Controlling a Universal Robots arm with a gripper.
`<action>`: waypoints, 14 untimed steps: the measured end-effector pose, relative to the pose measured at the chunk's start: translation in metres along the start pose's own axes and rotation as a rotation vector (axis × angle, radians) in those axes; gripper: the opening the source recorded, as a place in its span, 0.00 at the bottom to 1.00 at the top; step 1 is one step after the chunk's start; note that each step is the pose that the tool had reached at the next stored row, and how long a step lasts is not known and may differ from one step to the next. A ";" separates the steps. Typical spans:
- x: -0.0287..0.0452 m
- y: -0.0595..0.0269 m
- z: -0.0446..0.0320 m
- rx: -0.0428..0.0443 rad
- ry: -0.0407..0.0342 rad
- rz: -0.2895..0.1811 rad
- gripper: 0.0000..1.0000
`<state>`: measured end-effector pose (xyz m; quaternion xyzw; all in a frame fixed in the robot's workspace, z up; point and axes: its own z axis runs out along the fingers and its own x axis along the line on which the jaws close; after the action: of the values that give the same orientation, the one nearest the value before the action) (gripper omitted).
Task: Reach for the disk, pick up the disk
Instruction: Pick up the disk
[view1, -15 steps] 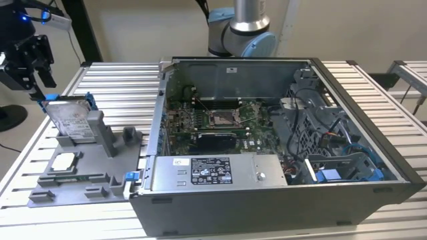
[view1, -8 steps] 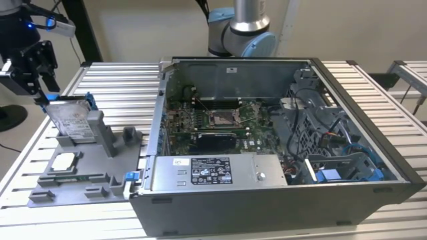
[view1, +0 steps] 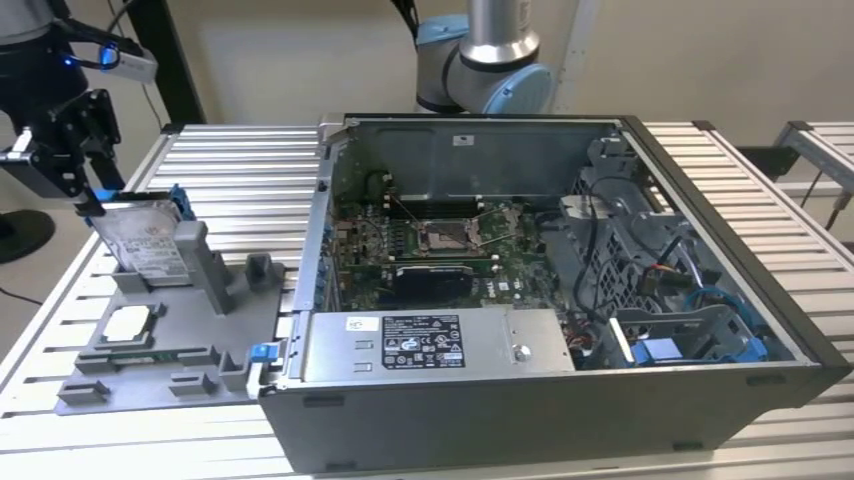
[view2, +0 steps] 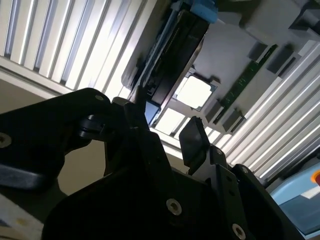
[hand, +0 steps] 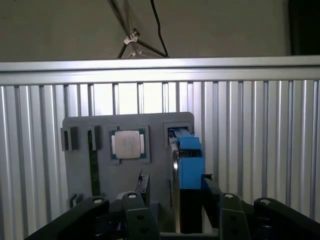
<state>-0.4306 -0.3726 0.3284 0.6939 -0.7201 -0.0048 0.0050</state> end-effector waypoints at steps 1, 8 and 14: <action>0.0000 -0.0002 0.0012 0.0003 -0.0002 0.000 1.00; -0.0001 -0.0017 0.0070 -0.0007 -0.0001 0.000 1.00; -0.0001 -0.0025 0.0119 -0.0015 0.0000 0.000 1.00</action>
<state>-0.4282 -0.3726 0.3165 0.6939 -0.7201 -0.0053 0.0055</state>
